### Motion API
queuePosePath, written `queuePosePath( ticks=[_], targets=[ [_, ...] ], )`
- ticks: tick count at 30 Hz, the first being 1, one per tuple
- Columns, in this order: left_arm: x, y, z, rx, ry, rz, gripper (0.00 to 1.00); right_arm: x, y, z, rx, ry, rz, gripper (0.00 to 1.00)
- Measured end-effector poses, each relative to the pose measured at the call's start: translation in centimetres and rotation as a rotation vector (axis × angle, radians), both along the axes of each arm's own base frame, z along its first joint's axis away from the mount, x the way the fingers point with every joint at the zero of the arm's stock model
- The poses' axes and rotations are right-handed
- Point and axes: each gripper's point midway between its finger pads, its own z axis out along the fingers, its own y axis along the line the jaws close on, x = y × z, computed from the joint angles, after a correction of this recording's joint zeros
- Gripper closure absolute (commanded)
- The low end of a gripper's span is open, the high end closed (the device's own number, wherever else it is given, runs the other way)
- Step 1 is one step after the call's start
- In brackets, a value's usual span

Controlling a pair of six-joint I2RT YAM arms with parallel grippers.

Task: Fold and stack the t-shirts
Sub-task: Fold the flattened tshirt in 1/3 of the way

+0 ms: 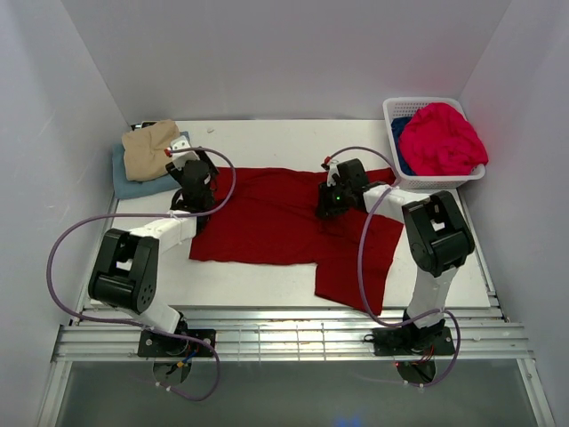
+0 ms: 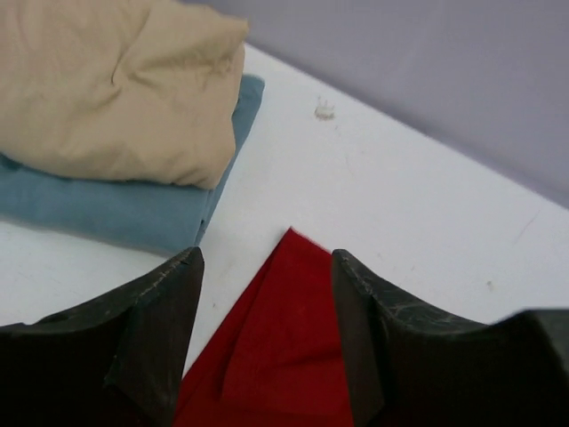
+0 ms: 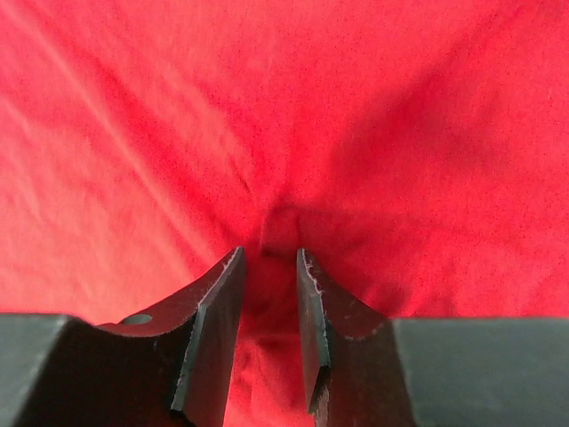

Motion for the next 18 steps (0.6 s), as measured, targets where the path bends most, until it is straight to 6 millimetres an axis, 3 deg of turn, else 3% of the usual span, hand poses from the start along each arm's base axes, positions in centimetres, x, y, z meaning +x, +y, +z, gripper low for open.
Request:
queuePosePath(
  ticks=[3,7,9,12,15,18],
  targets=[
    [0.3,-0.2,2.5,0.006,-0.048,-0.007,0.37,-1.6,-0.6,0.4,-0.020,0.022,-0.001,0.63],
    [3.3,-1.7,3.0,0.004,0.003,-0.105,0.32,-2.6,-0.6,3.3,-0.040,-0.024,-0.007,0.62],
    [4.2,-3.0,2.3,-0.018,0.038,-0.194,0.30,-2.6,-0.5,6.2,-0.043,-0.102,-0.017,0.61],
    [4.4,-4.5,0.5,-0.057,0.111,-0.314,0.27,-2.6,-0.5,12.4,-0.016,-0.275,-0.044,0.56],
    [5.0,-5.8,0.0,-0.080,0.150,-0.400,0.24,-2.5,-2.0,18.8,0.010,-0.456,-0.103,0.53],
    [6.0,-6.5,-0.2,-0.072,0.165,-0.456,0.23,-2.4,-3.9,22.6,0.000,-0.570,-0.174,0.53]
  ],
)
